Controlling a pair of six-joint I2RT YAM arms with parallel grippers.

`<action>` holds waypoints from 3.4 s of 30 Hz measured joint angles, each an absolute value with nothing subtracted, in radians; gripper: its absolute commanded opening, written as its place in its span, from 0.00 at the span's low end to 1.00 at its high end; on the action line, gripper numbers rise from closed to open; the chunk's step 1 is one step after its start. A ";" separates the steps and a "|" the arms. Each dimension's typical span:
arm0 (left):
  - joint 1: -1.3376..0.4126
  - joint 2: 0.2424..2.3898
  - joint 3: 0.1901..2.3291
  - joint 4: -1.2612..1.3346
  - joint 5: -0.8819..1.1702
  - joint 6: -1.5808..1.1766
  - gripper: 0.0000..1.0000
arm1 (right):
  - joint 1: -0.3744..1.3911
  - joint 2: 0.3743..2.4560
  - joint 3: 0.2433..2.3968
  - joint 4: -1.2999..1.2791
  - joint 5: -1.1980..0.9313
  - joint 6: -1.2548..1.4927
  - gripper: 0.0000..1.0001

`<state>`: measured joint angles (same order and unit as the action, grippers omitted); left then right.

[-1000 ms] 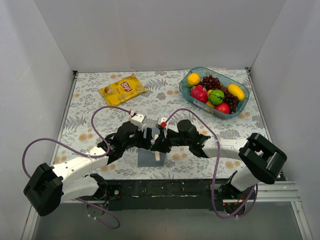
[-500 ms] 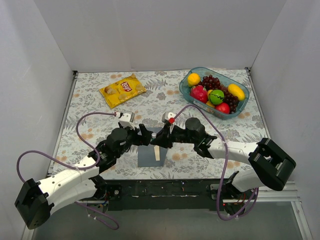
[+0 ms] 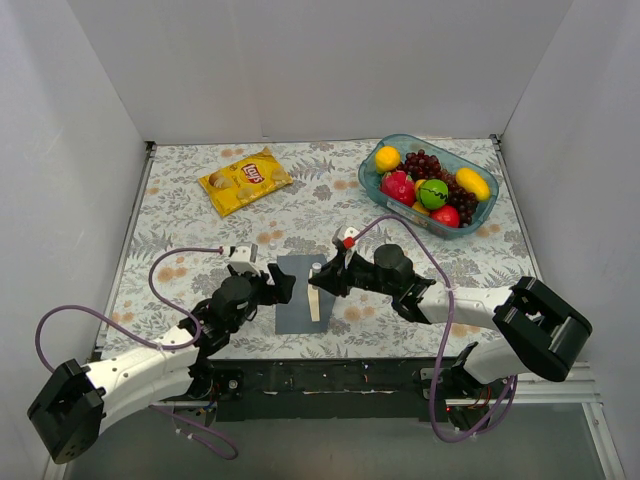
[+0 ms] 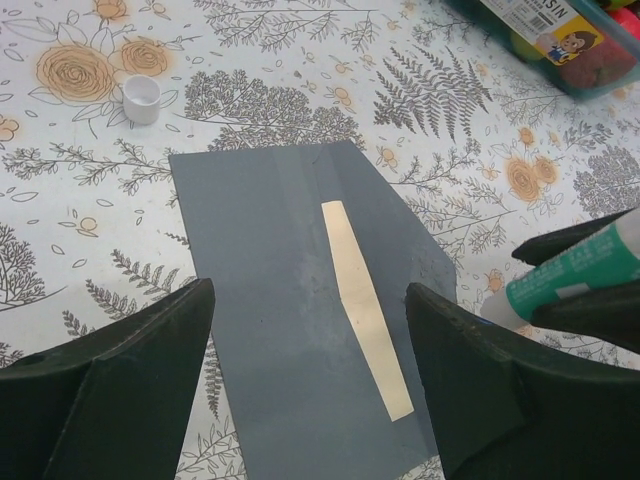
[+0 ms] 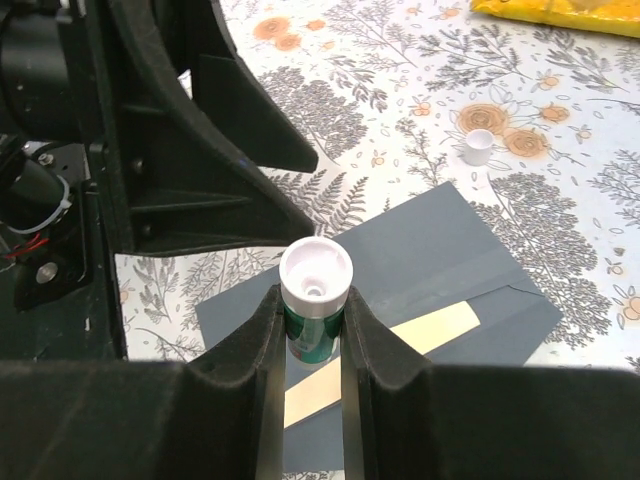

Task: Place the letter into the envelope and seal it
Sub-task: Adjust the solid glue, then adjust the envelope at the center of the board.

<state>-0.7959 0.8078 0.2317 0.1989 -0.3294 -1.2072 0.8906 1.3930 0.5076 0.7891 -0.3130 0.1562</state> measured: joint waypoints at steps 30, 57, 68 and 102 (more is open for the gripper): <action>-0.847 0.952 0.248 0.244 -0.352 -1.346 0.00 | 0.813 1.246 0.475 0.694 -0.144 0.158 0.01; -0.860 1.253 0.320 0.210 -0.347 -1.441 0.00 | 0.800 1.208 0.460 0.687 -0.144 0.162 0.01; -0.861 1.360 0.356 0.311 -0.362 -1.479 0.00 | 0.786 1.197 0.460 0.682 -0.133 0.161 0.01; -0.852 1.309 0.414 0.275 -0.400 -1.496 0.25 | 0.772 1.185 0.459 0.671 -0.114 0.162 0.01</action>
<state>-0.8520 1.3087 0.4137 0.2749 -0.4000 -1.4963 0.7715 1.1854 0.4595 0.6712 -0.1143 0.1619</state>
